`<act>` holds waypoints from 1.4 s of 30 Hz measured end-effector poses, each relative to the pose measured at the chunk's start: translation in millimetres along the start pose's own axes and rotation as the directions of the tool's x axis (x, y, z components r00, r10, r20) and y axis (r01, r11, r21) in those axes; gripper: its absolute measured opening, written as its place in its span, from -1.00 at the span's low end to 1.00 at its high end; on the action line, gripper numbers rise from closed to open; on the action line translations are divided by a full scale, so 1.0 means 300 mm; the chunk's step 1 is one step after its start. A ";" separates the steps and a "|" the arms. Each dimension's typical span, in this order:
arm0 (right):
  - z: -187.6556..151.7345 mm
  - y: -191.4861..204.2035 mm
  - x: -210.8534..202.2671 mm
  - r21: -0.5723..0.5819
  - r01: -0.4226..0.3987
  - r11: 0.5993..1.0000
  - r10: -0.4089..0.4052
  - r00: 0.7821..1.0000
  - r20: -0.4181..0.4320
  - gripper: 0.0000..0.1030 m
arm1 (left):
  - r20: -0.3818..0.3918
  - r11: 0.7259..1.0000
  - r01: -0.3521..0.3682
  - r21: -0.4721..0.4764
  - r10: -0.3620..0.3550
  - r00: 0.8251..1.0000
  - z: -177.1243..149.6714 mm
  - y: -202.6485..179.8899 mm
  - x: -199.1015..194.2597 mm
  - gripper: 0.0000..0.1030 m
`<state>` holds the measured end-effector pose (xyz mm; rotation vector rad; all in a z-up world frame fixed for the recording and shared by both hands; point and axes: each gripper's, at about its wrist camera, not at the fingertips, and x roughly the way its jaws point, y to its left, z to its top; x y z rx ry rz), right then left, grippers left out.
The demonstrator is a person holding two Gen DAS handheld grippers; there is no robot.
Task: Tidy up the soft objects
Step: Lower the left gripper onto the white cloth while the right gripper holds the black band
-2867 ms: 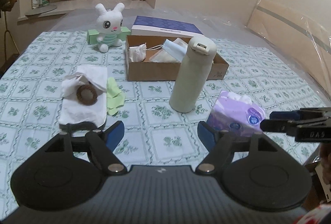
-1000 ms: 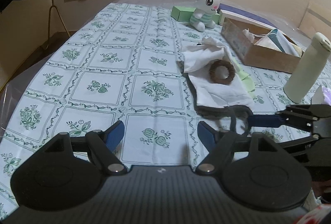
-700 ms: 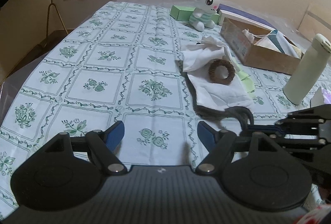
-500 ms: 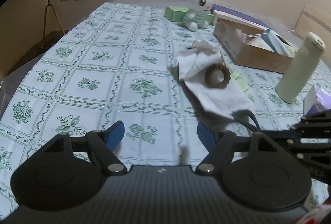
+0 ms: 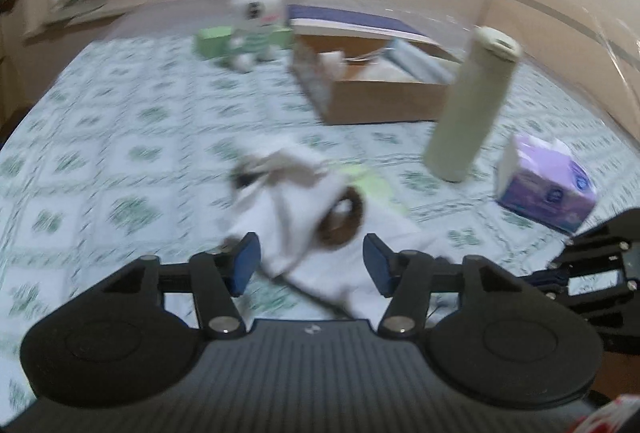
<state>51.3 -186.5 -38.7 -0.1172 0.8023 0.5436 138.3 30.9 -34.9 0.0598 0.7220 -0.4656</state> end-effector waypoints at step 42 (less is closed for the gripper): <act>0.067 -0.105 0.063 0.115 -0.016 0.993 0.011 0.999 0.049 -0.15 | -0.024 0.704 -0.024 0.710 0.058 0.998 0.125 -0.014 0.268 -0.80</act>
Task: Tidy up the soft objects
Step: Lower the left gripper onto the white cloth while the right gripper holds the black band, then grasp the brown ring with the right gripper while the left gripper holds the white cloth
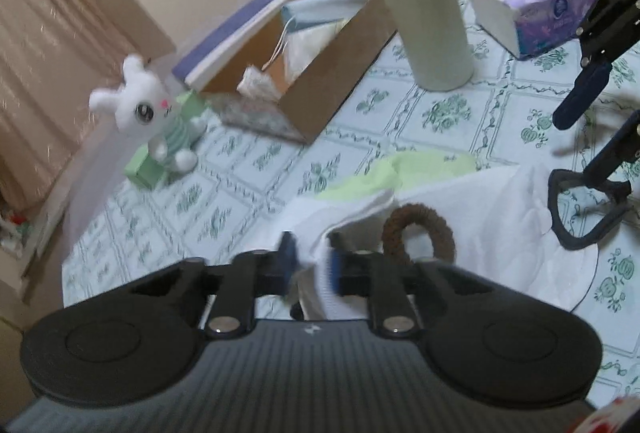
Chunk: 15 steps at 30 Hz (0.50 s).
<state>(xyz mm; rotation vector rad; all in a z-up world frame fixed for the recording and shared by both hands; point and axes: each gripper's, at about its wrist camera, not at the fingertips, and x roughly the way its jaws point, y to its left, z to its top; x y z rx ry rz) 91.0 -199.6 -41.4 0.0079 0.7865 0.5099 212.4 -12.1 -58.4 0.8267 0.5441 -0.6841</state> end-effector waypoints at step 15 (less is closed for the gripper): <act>0.183 0.118 0.174 -0.152 -0.035 0.988 0.045 0.997 0.063 0.51 | 0.051 0.704 -0.029 -0.710 0.092 0.994 -0.151 0.245 -0.254 -0.87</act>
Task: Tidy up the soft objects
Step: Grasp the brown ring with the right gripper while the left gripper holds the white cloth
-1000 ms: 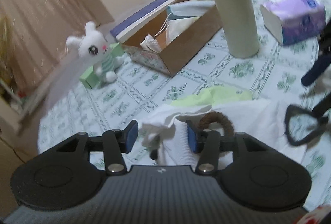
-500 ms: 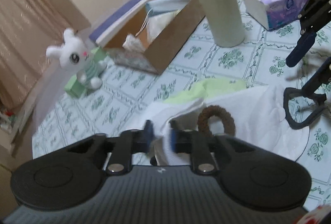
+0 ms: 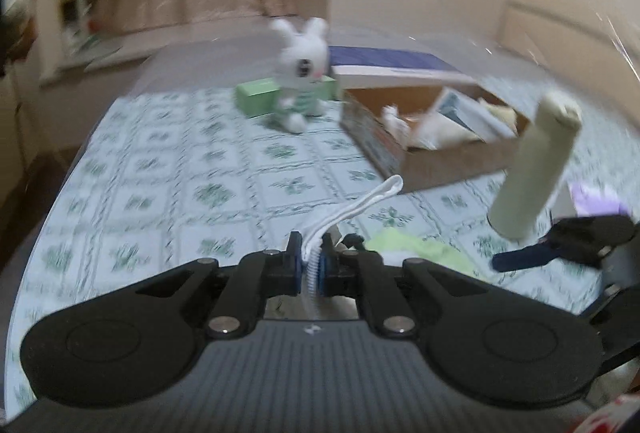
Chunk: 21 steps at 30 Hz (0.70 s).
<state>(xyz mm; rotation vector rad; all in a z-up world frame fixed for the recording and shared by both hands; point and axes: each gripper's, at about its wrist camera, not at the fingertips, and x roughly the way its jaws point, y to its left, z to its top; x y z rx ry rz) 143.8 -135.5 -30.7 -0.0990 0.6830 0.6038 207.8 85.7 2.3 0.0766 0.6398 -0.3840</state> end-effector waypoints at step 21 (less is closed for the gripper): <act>0.008 0.006 0.087 -0.019 0.073 0.997 -0.073 0.997 -0.016 -0.69 | -0.023 0.985 -0.011 -0.173 0.007 1.000 -0.115 -0.019 -0.098 -0.87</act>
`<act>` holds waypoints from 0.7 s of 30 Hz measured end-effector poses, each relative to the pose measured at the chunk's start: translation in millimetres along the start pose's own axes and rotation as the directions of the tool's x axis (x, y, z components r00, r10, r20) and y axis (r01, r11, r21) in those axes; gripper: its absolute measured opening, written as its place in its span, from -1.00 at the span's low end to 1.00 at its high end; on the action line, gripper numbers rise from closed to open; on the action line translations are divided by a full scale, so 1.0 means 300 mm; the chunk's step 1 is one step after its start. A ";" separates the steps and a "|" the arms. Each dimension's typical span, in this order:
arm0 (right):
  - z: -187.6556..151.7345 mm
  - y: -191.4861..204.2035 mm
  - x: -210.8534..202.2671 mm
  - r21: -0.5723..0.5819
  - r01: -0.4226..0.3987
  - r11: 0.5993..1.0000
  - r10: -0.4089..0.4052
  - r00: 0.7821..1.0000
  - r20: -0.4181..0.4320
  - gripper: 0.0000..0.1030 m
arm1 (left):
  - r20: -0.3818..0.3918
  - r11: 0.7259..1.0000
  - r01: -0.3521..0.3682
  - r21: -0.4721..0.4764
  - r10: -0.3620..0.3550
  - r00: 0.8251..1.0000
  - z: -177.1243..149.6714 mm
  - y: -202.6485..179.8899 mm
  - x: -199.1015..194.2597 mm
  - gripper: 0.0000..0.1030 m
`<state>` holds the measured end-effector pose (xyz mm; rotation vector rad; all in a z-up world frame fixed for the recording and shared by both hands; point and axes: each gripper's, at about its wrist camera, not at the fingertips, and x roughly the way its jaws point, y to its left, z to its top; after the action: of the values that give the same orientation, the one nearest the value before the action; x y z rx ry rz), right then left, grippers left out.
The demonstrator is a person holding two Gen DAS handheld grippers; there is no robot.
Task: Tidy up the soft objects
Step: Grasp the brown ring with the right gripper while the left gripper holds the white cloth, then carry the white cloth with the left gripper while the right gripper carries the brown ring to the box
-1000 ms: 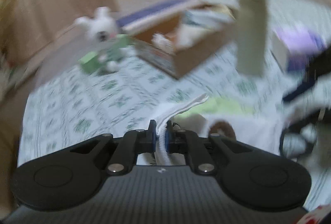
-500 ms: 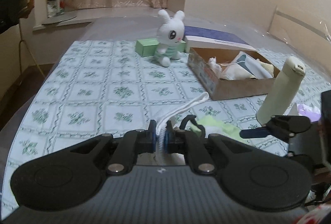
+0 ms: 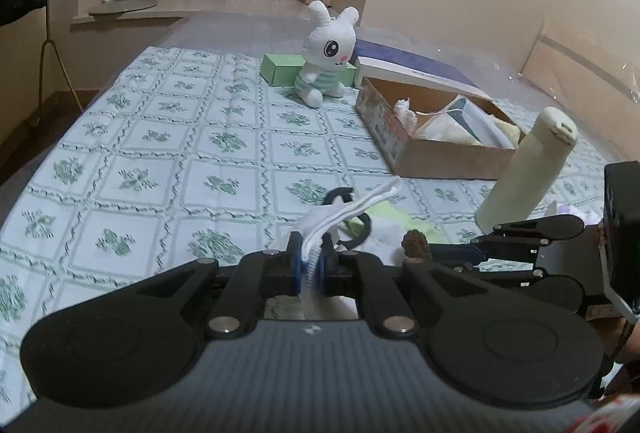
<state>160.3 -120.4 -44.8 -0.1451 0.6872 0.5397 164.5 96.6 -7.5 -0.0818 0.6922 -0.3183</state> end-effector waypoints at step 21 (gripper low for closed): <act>-0.144 -0.259 -0.521 0.310 0.195 0.931 -0.212 0.977 0.023 -0.69 | 0.007 0.979 0.203 0.008 -0.203 0.979 0.031 -0.411 -0.025 -0.87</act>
<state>75.8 -266.2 18.1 0.0894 0.6839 0.2321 132.8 -18.2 26.4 -0.1475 0.6757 -0.5164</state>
